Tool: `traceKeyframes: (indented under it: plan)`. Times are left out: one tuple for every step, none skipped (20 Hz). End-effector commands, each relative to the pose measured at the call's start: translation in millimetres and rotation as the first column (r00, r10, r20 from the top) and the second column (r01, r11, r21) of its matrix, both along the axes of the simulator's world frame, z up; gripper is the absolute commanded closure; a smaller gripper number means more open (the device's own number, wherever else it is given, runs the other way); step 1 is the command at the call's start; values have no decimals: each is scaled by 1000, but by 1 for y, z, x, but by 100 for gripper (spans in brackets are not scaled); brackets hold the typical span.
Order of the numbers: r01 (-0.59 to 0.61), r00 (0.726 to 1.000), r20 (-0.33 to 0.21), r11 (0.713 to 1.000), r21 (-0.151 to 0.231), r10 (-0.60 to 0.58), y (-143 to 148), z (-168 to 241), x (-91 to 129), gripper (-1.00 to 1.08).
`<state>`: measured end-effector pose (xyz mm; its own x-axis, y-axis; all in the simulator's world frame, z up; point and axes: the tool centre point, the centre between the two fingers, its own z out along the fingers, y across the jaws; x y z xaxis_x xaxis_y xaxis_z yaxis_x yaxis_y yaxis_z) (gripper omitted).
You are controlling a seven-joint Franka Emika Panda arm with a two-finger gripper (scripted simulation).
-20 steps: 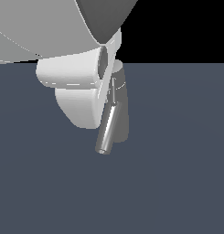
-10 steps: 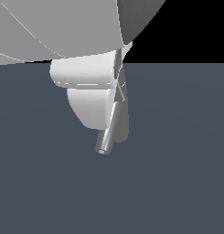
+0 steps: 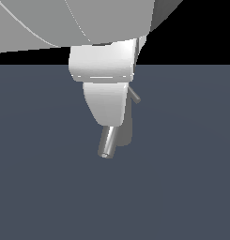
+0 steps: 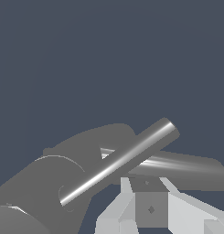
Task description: Turn on the faucet by rotating a designated handle.
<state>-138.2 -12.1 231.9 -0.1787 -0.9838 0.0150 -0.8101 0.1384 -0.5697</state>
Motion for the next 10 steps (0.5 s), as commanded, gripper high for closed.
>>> traceKeyframes:
  plan:
    - [39, 999, -1, 999, 8, -39, -20, 2, 1, 108]
    - [41, 999, -2, 999, 8, -41, -23, 2, 1, 108]
    - [42, 999, -2, 999, 9, -42, -26, 3, 2, 108]
    - [43, 999, -3, 999, 9, -43, -29, 4, 3, 108]
    - [45, 999, -4, 999, 9, -45, -31, 5, 3, 108]
    - [46, 999, -4, 999, 9, -46, -34, 5, 4, 108]
    - [47, 999, -5, 999, 10, -47, -37, 6, 5, 108]
    - [49, 999, -5, 999, 10, -49, -40, 7, 5, 108]
    - [50, 999, -6, 999, 10, -50, -43, 7, 6, 108]
    - [51, 999, -7, 999, 10, -51, -46, 8, 7, 108]
